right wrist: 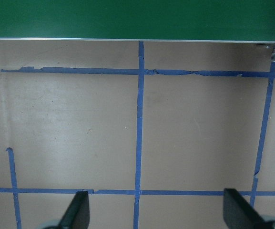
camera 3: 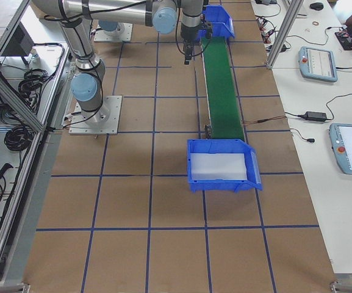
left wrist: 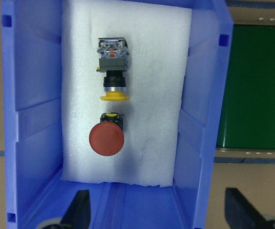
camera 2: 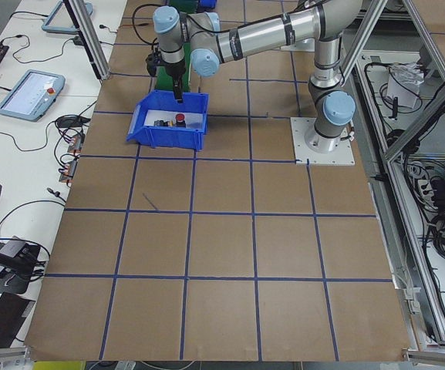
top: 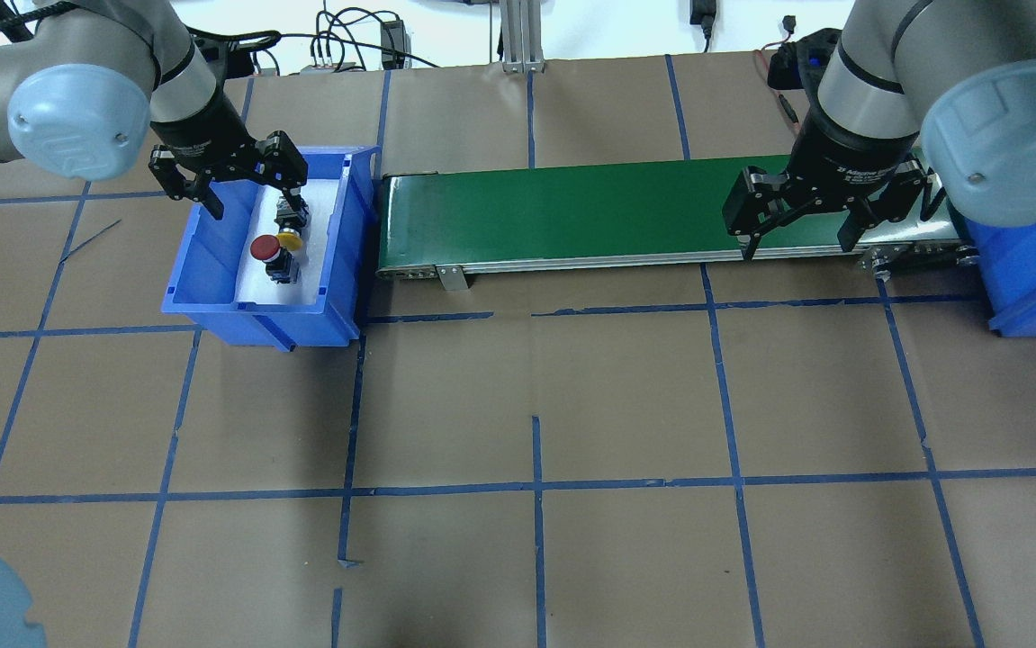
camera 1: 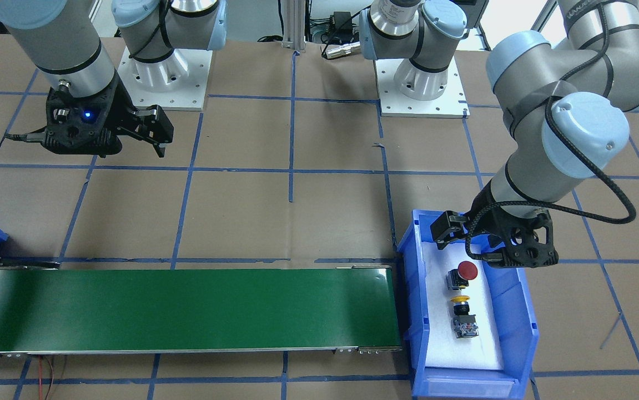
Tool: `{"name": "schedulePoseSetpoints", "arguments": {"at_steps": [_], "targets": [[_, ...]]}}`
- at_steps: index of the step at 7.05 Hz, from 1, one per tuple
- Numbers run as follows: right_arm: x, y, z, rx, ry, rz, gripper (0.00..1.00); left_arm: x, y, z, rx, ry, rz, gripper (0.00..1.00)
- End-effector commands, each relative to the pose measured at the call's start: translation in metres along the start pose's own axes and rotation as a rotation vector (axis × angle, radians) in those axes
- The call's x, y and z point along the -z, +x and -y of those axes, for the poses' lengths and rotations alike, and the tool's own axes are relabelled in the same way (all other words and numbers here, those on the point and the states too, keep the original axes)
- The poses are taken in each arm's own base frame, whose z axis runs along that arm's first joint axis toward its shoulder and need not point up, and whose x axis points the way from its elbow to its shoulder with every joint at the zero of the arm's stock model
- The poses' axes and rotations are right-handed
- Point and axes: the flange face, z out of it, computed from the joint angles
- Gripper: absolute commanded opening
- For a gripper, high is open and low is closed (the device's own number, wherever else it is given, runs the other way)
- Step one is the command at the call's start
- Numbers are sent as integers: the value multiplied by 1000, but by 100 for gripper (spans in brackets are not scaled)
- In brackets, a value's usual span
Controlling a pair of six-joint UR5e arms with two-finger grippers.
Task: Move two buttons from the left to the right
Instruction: 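Close the left gripper on the red push button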
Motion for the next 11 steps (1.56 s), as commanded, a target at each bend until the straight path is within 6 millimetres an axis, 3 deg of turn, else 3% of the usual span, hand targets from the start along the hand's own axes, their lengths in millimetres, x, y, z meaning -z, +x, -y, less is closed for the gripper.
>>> {"name": "schedulePoseSetpoints", "arguments": {"at_steps": [1, 2, 6, 9, 11], "targets": [[0, 0, 0, 1, 0, 1, 100, -23, -7, 13, 7, 11, 4, 100], [0, 0, 0, 1, 0, 1, 100, -34, -9, 21, 16, 28, 13, 100], [1, 0, -1, 1, 1, -1, 100, -77, -9, 22, 16, 32, 11, 100], [1, -1, -1, 2, 3, 1, 100, -78, -10, 21, 10, 29, 25, 100], [3, 0, -1, 1, 6, 1, 100, -98, -10, 10, 19, -12, 26, 93]]}}
